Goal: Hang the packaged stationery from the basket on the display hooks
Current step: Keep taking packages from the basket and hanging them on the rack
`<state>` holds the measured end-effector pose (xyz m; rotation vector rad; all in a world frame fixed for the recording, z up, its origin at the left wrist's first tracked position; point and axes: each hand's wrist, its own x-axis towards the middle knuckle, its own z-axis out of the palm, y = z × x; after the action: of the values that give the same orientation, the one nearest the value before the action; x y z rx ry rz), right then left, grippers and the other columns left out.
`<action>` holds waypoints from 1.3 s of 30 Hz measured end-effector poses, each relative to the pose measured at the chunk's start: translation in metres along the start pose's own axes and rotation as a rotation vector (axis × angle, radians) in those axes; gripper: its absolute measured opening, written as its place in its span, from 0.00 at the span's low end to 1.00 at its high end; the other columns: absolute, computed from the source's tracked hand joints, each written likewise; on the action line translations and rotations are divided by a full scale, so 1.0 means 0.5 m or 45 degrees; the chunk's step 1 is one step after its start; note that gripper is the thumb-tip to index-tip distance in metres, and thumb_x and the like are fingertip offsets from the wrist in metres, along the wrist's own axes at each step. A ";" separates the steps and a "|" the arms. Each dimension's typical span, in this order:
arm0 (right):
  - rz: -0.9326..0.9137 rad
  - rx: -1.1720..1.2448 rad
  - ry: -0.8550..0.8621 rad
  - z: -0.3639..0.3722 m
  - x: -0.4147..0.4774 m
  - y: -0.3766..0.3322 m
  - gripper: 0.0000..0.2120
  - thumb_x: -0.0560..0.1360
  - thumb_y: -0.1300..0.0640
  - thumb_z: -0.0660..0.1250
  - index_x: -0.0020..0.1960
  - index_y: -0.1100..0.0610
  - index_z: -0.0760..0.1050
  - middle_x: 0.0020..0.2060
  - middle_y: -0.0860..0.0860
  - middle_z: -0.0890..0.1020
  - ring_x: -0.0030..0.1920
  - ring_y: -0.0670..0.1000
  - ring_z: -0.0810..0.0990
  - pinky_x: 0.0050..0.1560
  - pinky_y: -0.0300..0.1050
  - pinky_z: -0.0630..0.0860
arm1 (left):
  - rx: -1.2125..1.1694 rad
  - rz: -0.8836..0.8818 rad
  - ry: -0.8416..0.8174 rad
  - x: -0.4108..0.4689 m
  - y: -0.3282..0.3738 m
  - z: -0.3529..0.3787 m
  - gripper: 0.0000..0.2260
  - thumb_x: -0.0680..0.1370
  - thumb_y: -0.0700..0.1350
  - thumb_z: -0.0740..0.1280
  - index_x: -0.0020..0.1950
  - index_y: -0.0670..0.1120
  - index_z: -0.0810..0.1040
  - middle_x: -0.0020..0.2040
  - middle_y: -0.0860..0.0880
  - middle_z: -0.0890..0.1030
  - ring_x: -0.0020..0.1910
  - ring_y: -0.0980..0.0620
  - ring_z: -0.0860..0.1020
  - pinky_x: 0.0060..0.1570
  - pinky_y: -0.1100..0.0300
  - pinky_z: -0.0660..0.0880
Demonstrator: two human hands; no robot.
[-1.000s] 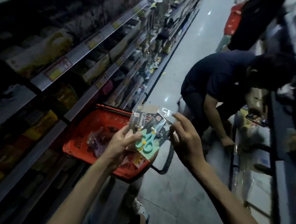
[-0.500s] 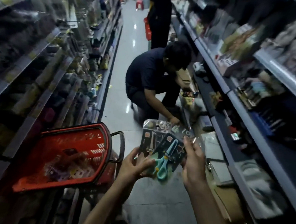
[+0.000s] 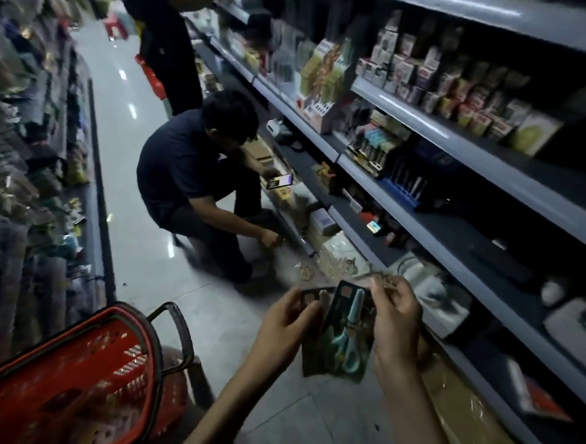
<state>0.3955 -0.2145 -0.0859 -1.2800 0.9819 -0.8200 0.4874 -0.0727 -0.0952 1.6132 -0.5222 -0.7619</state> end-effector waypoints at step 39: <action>-0.412 0.030 1.477 -1.079 -0.517 -0.106 0.09 0.82 0.60 0.68 0.58 0.51 0.84 0.50 0.48 0.89 0.55 0.49 0.86 0.55 0.45 0.81 | -0.124 0.194 -1.251 -0.475 0.166 0.990 0.12 0.85 0.49 0.65 0.55 0.41 0.82 0.52 0.37 0.83 0.51 0.36 0.81 0.51 0.44 0.78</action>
<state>-0.1996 -0.1918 -0.0089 -0.8863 1.6525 -1.9158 -0.0275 -0.2589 -0.0034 1.0056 -1.2586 -1.4240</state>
